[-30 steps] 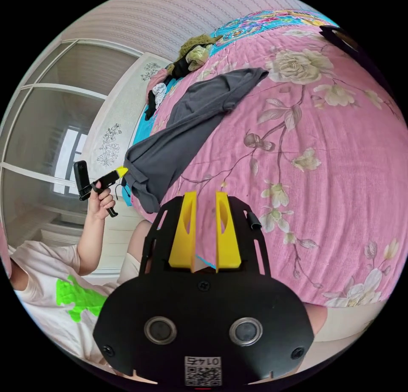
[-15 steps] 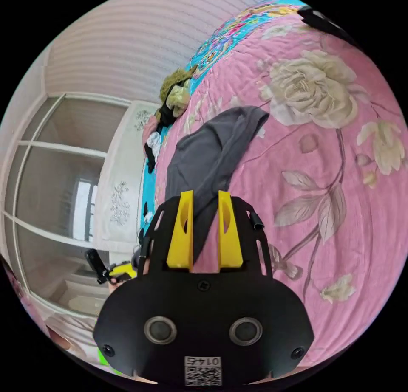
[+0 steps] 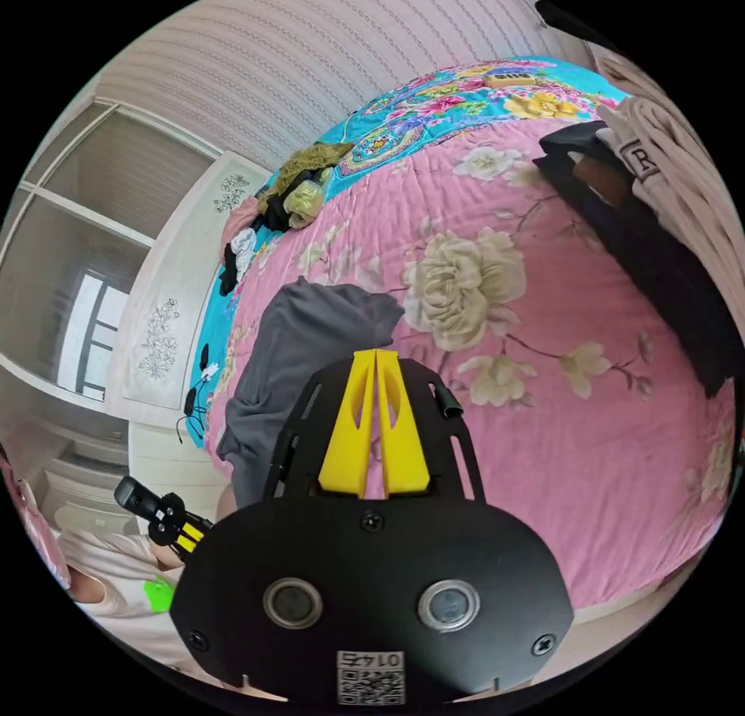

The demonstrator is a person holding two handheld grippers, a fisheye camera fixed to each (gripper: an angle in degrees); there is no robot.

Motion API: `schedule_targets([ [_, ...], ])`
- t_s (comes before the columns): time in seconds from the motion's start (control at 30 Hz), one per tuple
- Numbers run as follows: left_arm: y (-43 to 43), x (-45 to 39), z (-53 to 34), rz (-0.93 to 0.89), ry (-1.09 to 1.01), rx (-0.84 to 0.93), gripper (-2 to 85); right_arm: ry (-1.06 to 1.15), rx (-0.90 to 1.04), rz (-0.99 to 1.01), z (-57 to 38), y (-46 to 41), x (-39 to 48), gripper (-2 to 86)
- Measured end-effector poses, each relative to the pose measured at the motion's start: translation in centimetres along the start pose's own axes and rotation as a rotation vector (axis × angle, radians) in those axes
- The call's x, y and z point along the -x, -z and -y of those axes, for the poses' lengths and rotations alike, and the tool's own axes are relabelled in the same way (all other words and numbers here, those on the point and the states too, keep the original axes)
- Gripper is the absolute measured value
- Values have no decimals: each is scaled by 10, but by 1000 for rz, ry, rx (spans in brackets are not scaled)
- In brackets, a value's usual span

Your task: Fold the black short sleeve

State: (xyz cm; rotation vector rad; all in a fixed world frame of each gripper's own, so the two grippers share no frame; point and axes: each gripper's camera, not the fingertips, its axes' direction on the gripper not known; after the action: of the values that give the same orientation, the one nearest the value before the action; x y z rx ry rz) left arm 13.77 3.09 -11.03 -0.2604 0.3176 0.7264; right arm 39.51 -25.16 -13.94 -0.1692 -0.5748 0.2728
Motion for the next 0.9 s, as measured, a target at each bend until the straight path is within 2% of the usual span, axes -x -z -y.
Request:
schedule_targets([
  [0.1,-23,11,1,-32,70,27,16,-38,131,-36,-4,-24,-14,2],
  [0.2,-5,23,-17,-58,134,-1,51,-76,130,-13,-16,-32,-17,14],
  [0.3,43,33,-52,87,228,-64,62,-71,127,42,-36,-32,-9,47],
  [0.4,99,44,-98,339,372,-110,70,-39,182,97,-68,-38,6,63],
  [0.47,122,53,-131,524,475,-77,76,-10,239,100,-88,-43,19,68],
  [0.57,124,69,-153,559,558,-23,81,2,293,38,-121,-46,39,77],
  [0.7,108,74,-149,604,550,5,82,-31,332,-82,-152,-48,56,81],
  [0.8,96,78,-136,633,534,33,36,-23,333,-96,-159,-52,67,72],
  [0.87,89,81,-127,624,492,74,9,27,407,-98,-157,-55,75,18],
  [0.9,89,81,-126,622,484,82,7,46,440,-38,-156,-55,79,10],
])
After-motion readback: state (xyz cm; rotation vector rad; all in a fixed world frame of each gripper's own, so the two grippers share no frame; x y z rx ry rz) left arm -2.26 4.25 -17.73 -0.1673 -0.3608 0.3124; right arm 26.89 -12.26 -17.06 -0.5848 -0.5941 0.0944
